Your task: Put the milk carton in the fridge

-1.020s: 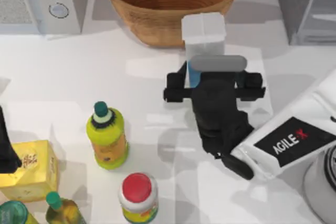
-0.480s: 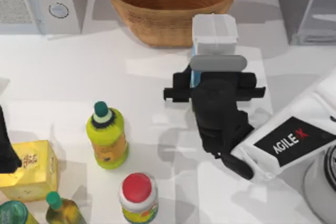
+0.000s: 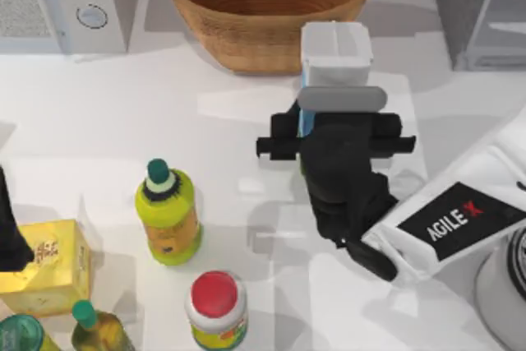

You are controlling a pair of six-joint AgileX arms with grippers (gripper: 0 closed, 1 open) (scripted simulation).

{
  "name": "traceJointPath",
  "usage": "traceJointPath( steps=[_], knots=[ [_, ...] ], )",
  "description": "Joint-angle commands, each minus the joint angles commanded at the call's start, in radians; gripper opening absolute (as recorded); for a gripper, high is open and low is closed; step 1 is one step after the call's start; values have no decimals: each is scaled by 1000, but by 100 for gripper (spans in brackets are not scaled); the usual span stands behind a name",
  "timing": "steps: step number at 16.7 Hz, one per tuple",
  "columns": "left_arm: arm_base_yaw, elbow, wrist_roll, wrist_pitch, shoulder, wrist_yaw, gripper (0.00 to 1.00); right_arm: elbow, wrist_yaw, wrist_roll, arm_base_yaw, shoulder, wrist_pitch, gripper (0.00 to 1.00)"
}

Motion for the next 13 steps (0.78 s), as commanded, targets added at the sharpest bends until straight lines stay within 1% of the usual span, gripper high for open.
traceJointPath(
  steps=[4, 6, 8, 13],
  knots=[
    [0, 0, 0, 0, 0, 0, 100, 0, 0, 1, 2, -4, -3, 0],
    [0, 0, 0, 0, 0, 0, 100, 10, -1, 0, 2, -30, -37, 0],
    [0, 0, 0, 0, 0, 0, 100, 31, -1, 0, 2, -80, -109, 0],
    [0, 0, 0, 0, 0, 0, 100, 110, -3, 0, 1, -264, -392, 0]
  ],
)
